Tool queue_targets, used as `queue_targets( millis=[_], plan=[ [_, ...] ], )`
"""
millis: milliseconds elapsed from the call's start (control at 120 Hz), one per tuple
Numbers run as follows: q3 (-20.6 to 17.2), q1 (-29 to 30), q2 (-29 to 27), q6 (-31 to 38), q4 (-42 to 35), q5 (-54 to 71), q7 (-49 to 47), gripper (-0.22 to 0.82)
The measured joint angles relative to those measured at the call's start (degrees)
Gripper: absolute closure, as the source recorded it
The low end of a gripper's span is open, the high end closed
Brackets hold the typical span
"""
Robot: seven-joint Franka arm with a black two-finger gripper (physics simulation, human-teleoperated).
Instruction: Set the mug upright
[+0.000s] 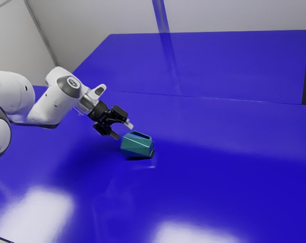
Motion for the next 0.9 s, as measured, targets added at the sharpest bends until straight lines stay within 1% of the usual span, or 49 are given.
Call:
queue_targets(
  millis=[233,267,367,458,675,808,900],
  plan=[
    [0.00,0.07,1.34,-2.19,-1.97,-5.58,5.18,0.01],
    [0.00,0.09,1.47,-2.50,-2.02,-6.15,5.80,0.07],
    [0.00,0.09,1.54,-3.19,-2.06,-7.34,7.47,0.33],
    [-0.01,0.09,1.54,-3.84,-2.07,-8.42,8.77,0.47],
    [-0.11,0.09,1.17,-5.03,-1.97,-9.45,11.16,0.66],
    [-0.31,0.10,0.88,-5.65,-1.90,-10.17,12.24,0.72],
    [-0.34,0.09,-0.16,-6.47,-2.00,-10.58,12.85,0.74]
  ],
)
